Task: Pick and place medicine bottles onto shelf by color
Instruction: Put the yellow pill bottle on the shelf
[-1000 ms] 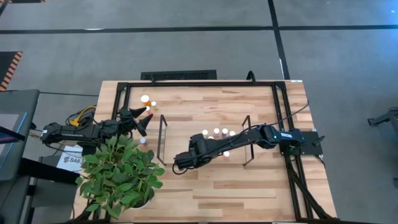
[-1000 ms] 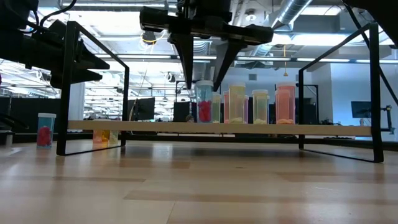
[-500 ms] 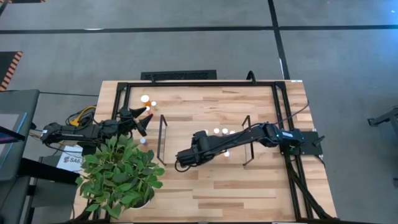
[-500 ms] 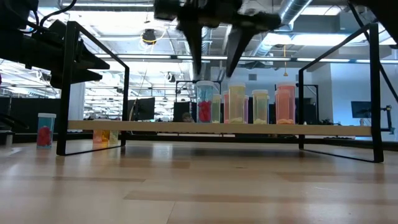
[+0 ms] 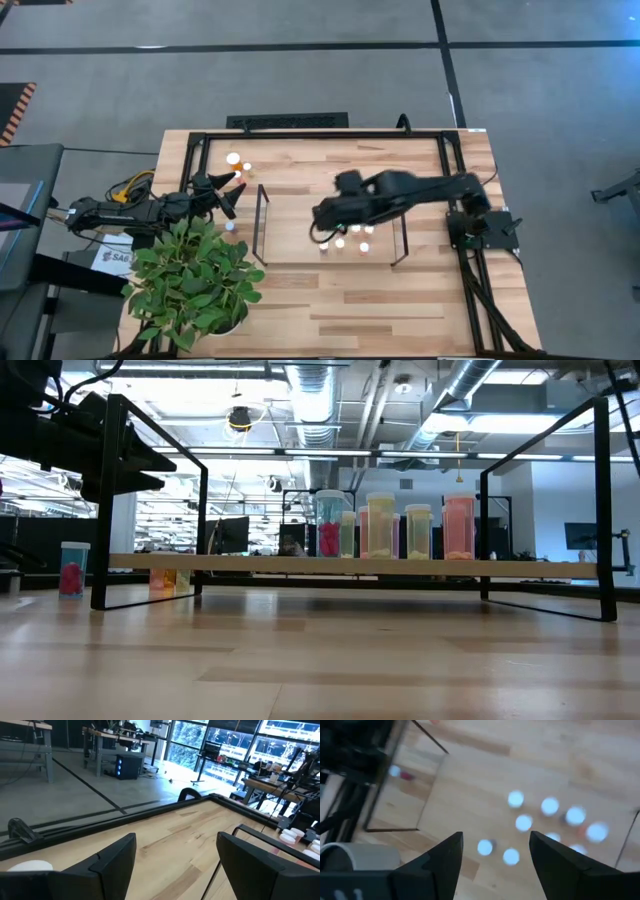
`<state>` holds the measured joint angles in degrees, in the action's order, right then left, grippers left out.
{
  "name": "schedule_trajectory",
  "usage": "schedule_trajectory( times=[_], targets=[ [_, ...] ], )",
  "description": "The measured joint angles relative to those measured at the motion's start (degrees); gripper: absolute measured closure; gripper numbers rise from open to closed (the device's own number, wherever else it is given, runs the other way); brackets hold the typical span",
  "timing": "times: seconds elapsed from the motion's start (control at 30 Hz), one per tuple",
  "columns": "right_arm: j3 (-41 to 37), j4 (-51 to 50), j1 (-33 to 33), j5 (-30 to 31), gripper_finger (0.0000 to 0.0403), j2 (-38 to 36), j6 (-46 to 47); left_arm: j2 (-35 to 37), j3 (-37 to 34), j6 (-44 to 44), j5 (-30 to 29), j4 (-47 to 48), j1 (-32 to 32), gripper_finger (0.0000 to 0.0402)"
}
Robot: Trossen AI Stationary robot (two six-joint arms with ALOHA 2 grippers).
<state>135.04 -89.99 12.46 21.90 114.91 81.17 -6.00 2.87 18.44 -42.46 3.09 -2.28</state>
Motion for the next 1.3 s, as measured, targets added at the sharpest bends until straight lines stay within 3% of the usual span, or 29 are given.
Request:
schedule_trajectory(
  times=[0.43, 0.67, 0.8, 1.03, 1.3],
  targets=[
    [-2.01, 4.39, -4.03, 2.55, 0.0154, -12.08, -24.04, -0.02, -0.02, 0.00, 0.02, 0.01, 0.00, 0.0137],
    [-12.58, 12.38, -10.28, -3.55, 0.0154, -17.85, -30.67, -0.02, -0.01, 0.00, 0.02, 0.02, 0.01, 0.0137],
    [-23.89, 24.06, -13.77, -8.46, 0.0154, -24.46, -34.55, -0.02, 0.00, 0.00, 0.02, 0.02, 0.02, 0.0137],
    [-50.91, 42.52, -17.01, -10.06, 0.0154, -40.71, -34.66, -0.02, 0.00, 0.00, 0.02, 0.02, 0.02, 0.0137],
    [-86.82, 80.20, -18.06, -8.60, 0.0154, -63.46, -37.17, -0.02, -0.02, 0.00, 0.02, 0.02, 0.00, 0.0137]
  ],
)
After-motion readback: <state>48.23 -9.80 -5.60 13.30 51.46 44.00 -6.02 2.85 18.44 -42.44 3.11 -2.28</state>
